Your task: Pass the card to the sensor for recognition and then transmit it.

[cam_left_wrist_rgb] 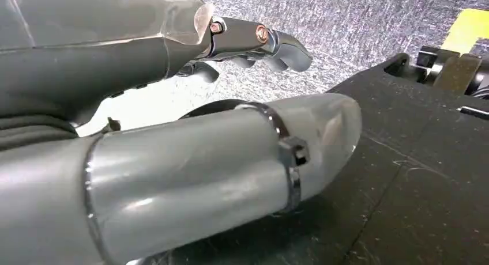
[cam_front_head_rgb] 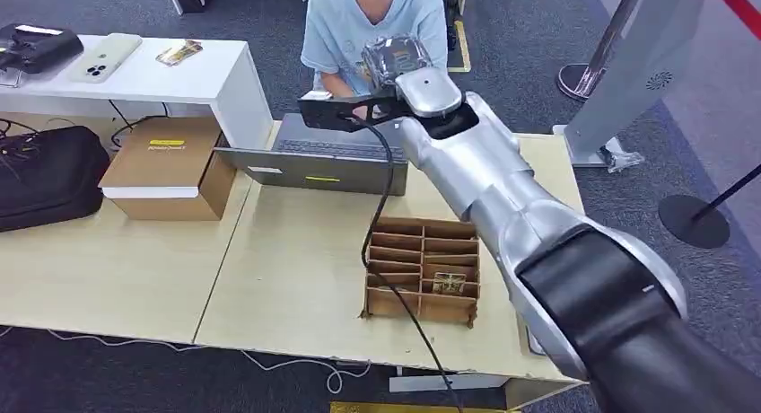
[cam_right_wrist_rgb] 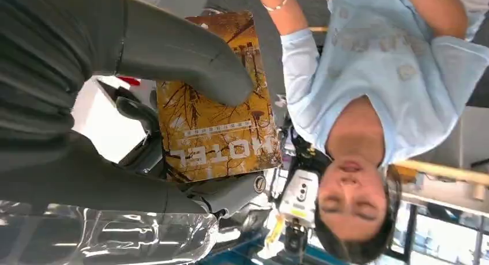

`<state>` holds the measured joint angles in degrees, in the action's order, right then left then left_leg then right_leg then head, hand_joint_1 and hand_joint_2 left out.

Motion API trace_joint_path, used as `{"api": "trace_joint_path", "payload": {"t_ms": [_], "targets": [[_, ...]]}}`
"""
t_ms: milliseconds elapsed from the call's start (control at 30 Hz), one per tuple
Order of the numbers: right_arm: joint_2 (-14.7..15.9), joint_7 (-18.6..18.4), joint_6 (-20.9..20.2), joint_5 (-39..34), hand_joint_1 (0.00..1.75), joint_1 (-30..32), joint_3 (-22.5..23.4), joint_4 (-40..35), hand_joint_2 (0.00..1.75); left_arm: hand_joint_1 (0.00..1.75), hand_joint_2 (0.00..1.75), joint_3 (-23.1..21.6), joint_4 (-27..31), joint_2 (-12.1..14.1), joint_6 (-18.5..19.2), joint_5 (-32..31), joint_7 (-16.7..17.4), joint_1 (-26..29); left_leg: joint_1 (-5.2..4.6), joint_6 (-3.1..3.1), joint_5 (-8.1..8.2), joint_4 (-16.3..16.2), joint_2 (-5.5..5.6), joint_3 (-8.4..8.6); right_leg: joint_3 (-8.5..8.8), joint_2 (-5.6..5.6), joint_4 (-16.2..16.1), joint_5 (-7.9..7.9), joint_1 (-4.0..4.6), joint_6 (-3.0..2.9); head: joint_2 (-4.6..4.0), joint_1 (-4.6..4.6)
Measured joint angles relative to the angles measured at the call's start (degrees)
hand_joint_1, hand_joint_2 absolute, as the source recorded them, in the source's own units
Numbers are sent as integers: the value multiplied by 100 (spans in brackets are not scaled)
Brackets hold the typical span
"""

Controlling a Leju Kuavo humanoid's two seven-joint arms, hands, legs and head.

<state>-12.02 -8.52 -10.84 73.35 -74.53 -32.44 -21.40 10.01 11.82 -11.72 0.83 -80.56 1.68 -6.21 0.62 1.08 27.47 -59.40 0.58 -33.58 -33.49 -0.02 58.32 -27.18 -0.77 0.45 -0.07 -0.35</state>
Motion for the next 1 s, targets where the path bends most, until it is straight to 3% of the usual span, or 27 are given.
{"api": "trace_joint_path", "payload": {"t_ms": [1000], "targets": [[4,-53,-90,-59,175,-21,254,394,175,0,0,-112,0,0,35,35,0,-6,0,0,0,0,0,0,-3,3,0,0,0,0,0,2]]}}
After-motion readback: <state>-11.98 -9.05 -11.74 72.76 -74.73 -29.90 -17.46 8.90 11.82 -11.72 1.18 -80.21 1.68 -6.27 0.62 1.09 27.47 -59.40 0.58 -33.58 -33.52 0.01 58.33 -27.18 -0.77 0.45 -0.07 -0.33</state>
